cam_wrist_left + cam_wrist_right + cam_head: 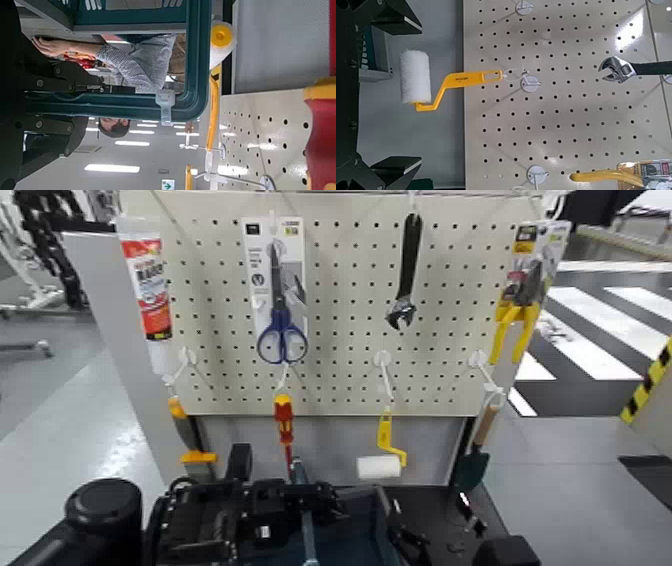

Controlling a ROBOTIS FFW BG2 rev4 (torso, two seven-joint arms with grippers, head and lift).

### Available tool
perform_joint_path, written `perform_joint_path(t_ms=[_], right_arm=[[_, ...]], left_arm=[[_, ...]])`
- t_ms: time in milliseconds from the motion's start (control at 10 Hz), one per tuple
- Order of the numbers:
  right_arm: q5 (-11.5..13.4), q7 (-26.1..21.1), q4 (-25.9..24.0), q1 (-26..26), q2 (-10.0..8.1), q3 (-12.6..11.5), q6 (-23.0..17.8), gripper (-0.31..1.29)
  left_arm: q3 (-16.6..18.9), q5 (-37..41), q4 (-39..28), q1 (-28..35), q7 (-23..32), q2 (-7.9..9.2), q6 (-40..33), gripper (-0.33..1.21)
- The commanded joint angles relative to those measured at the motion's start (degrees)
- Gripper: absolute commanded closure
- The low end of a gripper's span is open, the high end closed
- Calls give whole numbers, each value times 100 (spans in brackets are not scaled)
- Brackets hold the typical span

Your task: Place the crate on the table.

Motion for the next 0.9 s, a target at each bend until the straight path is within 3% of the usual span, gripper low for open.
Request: perform_joint_path(t_ms=[100, 900], right_arm=[[0, 0, 0, 0, 0, 1, -12, 14], [-9, 0, 35, -17, 9, 18, -48, 14]], left_arm=[[-88, -51, 165, -25, -60, -1, -13, 118], [-299, -376, 499, -209, -499, -62, -110, 118]])
